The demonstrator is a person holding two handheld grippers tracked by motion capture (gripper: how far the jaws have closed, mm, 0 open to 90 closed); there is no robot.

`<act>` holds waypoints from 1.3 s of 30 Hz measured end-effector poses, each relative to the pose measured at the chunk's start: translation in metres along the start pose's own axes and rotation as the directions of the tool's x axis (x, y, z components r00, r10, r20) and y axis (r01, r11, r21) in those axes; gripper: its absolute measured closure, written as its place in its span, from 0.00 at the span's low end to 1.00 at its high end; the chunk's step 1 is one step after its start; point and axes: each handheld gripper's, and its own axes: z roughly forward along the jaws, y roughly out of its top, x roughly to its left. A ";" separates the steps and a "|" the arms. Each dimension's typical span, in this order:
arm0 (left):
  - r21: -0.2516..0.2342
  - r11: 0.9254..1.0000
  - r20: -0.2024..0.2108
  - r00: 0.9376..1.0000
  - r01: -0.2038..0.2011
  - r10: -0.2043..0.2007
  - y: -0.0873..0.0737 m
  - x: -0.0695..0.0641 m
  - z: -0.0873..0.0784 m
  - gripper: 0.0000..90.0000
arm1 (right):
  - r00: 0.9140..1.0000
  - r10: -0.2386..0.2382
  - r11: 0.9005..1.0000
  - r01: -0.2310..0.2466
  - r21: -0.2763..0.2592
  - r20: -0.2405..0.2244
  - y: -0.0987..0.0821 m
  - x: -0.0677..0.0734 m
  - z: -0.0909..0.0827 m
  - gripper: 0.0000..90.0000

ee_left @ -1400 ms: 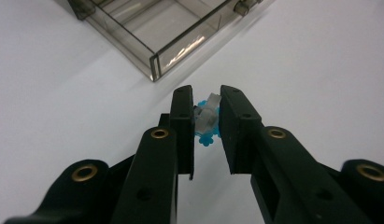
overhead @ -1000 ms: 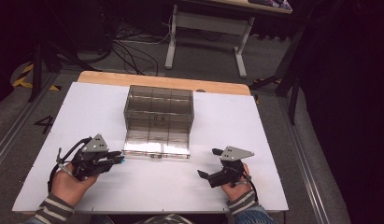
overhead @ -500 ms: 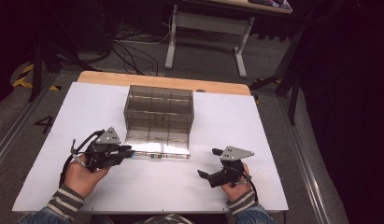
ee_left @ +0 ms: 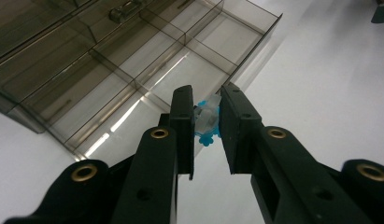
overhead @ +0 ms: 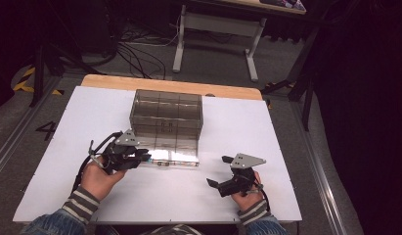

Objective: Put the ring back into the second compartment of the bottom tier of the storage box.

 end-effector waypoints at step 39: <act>0.006 0.998 0.023 0.998 0.060 -0.060 0.022 0.017 0.052 0.84 | 1.000 -0.009 1.000 0.009 0.000 -0.011 0.000 0.001 0.000 0.01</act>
